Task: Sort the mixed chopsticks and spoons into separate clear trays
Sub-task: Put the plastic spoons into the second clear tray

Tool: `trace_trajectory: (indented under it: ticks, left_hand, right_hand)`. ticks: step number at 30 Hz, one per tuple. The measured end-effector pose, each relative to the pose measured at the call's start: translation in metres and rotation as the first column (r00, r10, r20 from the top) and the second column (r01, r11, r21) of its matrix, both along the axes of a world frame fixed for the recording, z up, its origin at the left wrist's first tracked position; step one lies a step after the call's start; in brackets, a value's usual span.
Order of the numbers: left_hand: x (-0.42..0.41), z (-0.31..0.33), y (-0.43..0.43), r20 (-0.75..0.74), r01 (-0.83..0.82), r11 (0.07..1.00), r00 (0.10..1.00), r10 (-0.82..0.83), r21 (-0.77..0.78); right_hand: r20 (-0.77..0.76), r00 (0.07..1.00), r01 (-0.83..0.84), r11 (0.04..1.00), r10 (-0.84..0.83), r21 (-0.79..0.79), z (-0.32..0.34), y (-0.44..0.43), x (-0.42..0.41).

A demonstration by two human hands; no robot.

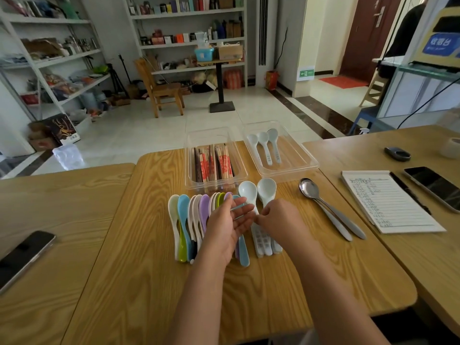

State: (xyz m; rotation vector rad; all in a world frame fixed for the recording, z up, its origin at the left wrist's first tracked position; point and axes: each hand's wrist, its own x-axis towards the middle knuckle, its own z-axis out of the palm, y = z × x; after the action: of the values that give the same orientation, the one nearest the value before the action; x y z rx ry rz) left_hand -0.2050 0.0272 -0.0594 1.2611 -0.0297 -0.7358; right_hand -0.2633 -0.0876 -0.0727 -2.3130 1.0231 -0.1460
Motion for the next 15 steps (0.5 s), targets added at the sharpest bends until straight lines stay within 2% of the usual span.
trace_trajectory:
  ticks: [6,15]
  left_hand:
    - [0.000,0.000,0.004,0.015,0.012,1.000,1.000,-0.012,0.023]
    - [0.007,0.005,0.005,0.010,0.009,1.000,1.000,-0.009,0.001]
  right_hand:
    - [-0.090,0.995,0.024,0.995,-0.032,-0.097,0.005,0.007,0.011]
    - [-0.063,0.998,0.020,0.994,-0.027,-0.109,0.011,0.004,0.018]
